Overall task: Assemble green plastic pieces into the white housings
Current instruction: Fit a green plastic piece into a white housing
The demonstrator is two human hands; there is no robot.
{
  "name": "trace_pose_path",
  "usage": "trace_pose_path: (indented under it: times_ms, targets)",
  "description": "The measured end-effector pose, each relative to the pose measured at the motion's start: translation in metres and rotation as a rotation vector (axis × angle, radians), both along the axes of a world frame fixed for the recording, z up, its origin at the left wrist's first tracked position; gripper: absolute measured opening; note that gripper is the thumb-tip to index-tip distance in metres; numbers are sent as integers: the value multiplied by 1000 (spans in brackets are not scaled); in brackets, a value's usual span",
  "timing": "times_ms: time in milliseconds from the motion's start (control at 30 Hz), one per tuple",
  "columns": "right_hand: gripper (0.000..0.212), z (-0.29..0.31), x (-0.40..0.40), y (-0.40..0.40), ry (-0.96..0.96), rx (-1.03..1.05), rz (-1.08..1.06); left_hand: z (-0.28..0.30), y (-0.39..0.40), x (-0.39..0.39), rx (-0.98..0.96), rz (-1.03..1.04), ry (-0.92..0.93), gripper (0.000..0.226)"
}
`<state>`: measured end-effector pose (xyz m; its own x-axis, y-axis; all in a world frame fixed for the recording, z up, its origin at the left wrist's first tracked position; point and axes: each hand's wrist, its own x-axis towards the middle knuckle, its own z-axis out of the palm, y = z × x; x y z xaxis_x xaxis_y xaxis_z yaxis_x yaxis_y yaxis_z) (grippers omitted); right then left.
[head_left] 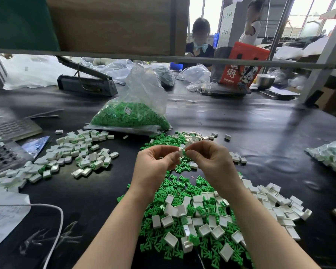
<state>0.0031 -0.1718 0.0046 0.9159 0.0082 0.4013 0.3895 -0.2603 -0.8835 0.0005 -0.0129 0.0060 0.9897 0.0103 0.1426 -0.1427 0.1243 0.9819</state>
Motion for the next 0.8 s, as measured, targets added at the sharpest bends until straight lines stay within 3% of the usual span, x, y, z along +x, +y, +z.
trace_pose_path:
  times_ms: [300,800]
  targets:
    - [15,1,-3,0,37,-68,96,0,2,-1,3,-3,19,6]
    - [9,0,-2,1,71,-55,-20,1,4,0,91,-33,-25,5]
